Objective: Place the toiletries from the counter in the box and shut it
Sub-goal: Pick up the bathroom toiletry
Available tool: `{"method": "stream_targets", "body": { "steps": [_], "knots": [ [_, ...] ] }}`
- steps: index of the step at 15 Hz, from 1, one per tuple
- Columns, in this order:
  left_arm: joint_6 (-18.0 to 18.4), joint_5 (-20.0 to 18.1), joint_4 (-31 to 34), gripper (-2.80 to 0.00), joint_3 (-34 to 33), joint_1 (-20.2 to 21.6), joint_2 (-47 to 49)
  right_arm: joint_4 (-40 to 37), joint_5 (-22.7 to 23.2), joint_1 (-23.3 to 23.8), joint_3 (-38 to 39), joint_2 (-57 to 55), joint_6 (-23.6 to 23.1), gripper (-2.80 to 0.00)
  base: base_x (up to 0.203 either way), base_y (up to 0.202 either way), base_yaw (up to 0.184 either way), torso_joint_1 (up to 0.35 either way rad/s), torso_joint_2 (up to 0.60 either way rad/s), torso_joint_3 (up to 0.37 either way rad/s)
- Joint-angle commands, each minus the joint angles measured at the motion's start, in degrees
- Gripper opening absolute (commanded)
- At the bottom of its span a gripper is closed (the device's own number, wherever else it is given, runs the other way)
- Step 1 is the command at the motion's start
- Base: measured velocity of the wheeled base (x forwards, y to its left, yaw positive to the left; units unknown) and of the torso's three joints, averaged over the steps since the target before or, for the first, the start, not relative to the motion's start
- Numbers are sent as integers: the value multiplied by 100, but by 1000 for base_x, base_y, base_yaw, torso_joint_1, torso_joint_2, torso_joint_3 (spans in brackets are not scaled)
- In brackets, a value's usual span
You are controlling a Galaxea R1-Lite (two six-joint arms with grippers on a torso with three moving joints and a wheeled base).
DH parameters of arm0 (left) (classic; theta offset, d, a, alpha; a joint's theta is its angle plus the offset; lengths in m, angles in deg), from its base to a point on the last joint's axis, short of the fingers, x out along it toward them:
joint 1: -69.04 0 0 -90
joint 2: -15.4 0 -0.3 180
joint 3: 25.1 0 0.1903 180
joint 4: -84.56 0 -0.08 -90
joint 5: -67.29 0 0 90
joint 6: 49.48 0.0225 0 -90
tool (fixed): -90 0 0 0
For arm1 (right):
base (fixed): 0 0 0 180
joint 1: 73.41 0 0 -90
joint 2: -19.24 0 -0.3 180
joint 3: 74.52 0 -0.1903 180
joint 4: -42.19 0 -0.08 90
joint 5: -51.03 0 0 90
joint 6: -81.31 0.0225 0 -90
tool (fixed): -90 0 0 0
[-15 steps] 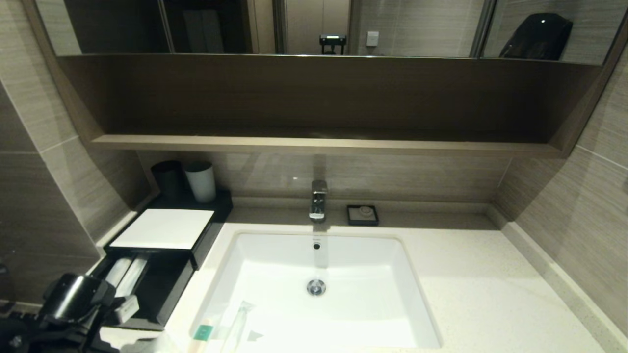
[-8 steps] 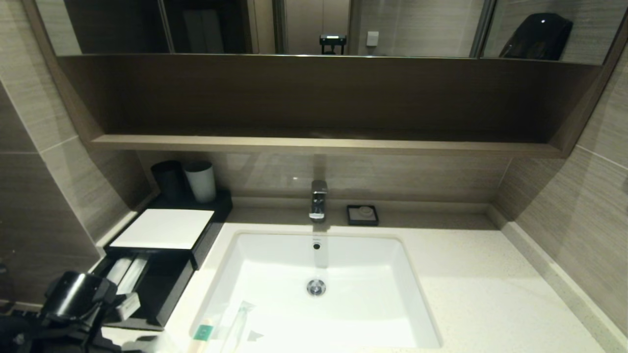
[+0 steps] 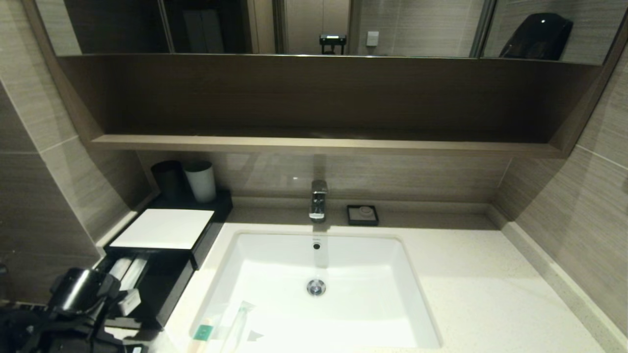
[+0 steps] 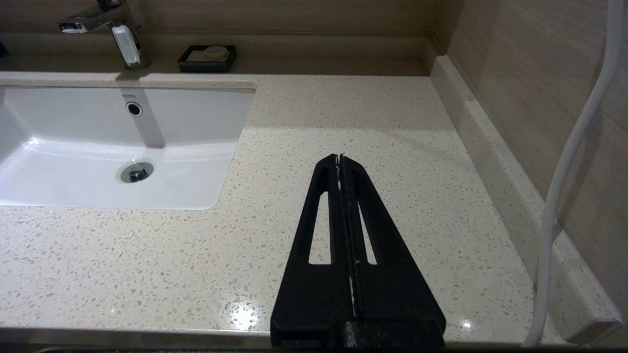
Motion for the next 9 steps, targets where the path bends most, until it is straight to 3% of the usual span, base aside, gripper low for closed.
{"method": "stream_targets", "body": {
  "steps": [1,9],
  "knots": [
    [3,13,-43,0,12,14,135,-2,-2,0,-4,0,-6,-280,0,0,0,0,0,0],
    [0,40,-321,0,-58,14,369,2,-2,-8,-4,0,-3,-280,0,0,0,0,0,0]
  ]
}}
